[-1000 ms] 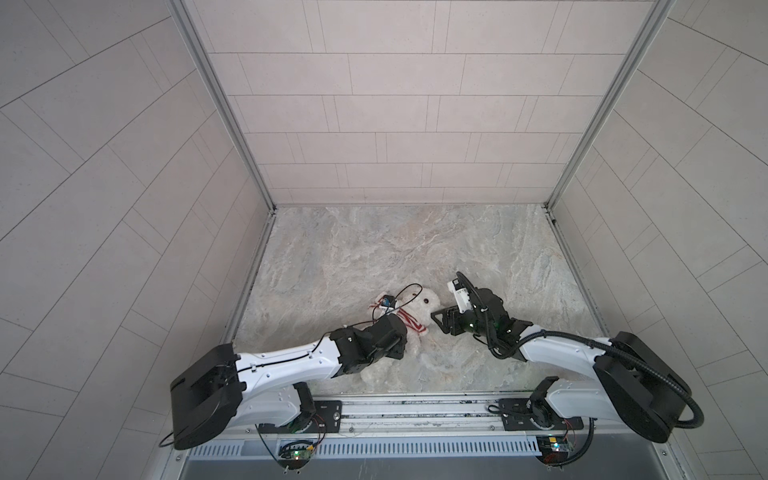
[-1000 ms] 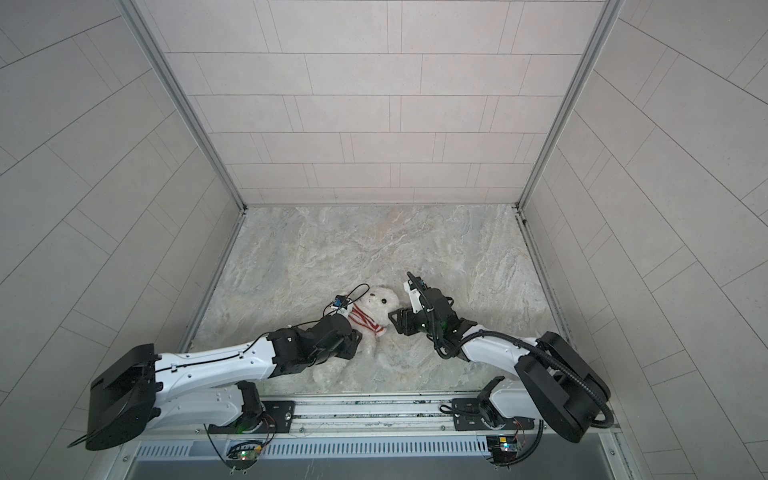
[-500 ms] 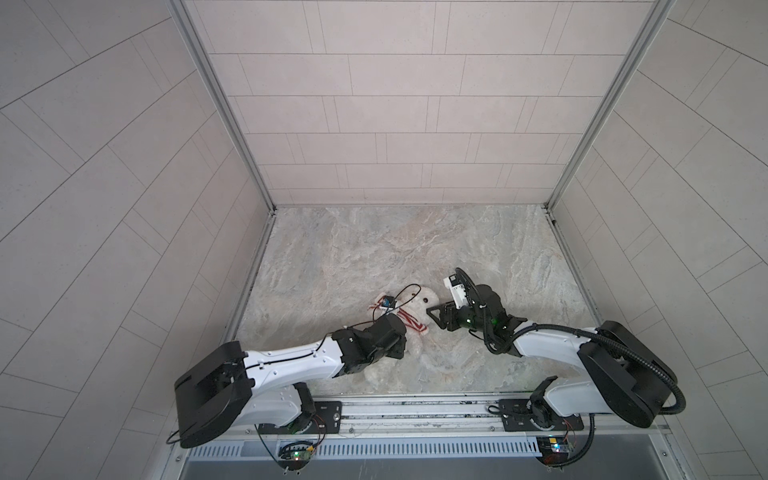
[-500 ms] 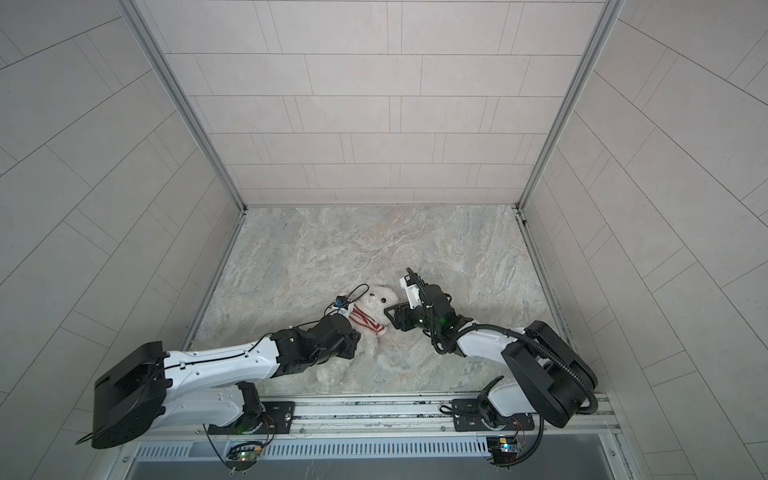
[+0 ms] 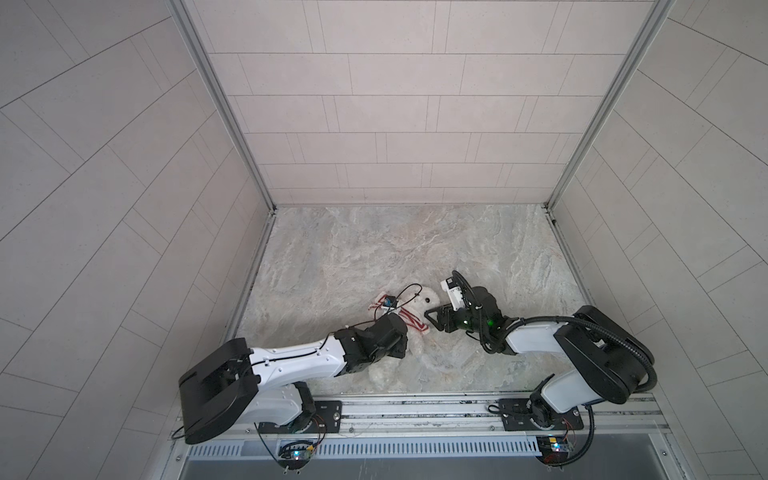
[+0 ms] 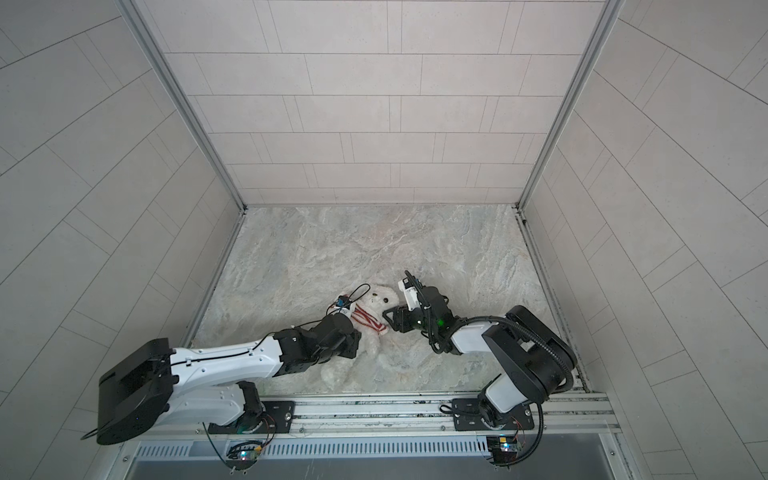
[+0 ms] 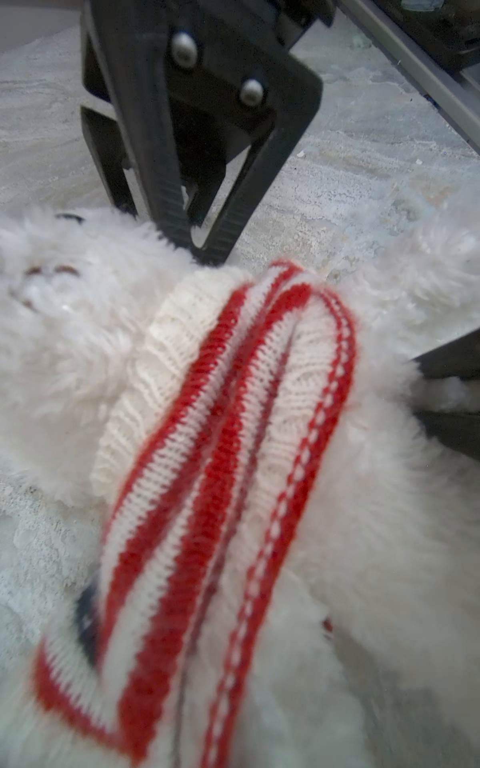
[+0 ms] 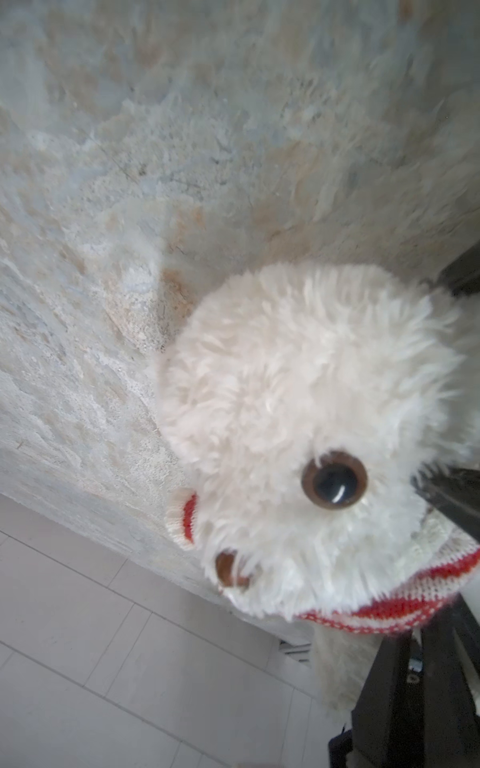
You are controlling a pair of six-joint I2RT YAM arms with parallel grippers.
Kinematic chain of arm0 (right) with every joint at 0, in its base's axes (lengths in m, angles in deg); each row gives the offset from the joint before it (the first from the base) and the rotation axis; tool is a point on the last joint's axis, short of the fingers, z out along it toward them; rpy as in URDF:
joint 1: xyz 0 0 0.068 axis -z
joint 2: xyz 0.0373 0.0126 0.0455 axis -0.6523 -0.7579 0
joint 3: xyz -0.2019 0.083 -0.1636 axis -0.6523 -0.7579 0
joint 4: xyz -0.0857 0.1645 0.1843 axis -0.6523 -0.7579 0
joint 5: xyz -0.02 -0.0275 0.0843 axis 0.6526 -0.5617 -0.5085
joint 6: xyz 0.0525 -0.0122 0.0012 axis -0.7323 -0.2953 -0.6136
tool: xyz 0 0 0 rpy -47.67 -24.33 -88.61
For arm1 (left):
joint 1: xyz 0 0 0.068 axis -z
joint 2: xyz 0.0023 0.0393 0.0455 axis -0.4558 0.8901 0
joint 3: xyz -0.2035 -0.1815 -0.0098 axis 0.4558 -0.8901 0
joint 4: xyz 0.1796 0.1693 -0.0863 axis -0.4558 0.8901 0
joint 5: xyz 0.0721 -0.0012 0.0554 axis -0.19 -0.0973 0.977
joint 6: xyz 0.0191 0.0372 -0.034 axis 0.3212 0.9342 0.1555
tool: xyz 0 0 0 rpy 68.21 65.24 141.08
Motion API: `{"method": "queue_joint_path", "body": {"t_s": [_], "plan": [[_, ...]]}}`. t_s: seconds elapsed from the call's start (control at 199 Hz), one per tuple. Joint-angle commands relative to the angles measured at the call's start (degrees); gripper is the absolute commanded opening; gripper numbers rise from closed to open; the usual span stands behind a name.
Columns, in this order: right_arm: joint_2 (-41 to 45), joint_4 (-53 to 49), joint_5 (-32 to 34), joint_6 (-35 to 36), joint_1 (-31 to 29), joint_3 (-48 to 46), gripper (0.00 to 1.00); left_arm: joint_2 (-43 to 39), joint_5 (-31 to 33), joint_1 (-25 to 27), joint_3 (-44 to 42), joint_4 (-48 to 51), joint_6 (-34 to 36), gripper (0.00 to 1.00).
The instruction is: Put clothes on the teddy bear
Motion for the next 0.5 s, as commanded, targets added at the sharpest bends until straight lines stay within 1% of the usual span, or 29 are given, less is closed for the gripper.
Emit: {"method": "queue_joint_path", "body": {"t_s": [0.0,0.12,0.216,0.276,0.351,0.421,0.471,0.476,0.486,0.491], "plan": [[-1.0,5.7,-2.2,-1.7,-0.2,-0.9,0.42,0.8,0.6,-0.5,-1.7,1.7,0.9,0.18],[0.2,5.3,-1.9,-1.5,-0.2,-1.4,0.25,0.8,0.6,-0.5,-1.8,1.5,0.9,0.17],[1.8,4.9,-1.9,-1.2,-0.3,-1.9,0.14,0.6,0.8,-0.5,-1.8,1.5,1.1,0.17],[3.7,4.0,-1.3,-1.0,-0.4,-2.3,0.07,0.3,0.8,-0.5,-1.5,1.6,1.1,0.17],[7.7,2.2,0.7,-1.4,-0.9,-3.3,0.0,-0.6,0.7,-0.5,-0.9,2.1,1.2,0.19],[14.2,-1.0,6.0,-1.3,-2.6,-4.6,0.0,-2.0,0.5,-0.5,0.3,2.8,1.7,0.25],[20.1,-6.5,12.6,-1.0,-5.2,-4.8,0.0,-3.0,0.2,-0.5,1.5,3.4,2.2,0.31],[21.4,-7.7,14.0,-0.9,-5.9,-4.6,0.0,-3.1,0.2,-0.5,1.6,3.5,2.2,0.32],[22.0,-8.6,14.4,-0.8,-6.2,-4.5,0.0,-3.3,0.1,-0.5,1.9,3.6,2.3,0.33],[23.2,-10.0,16.0,-0.8,-6.9,-4.4,0.0,-3.4,0.1,-0.5,2.0,3.7,2.4,0.33]]}}
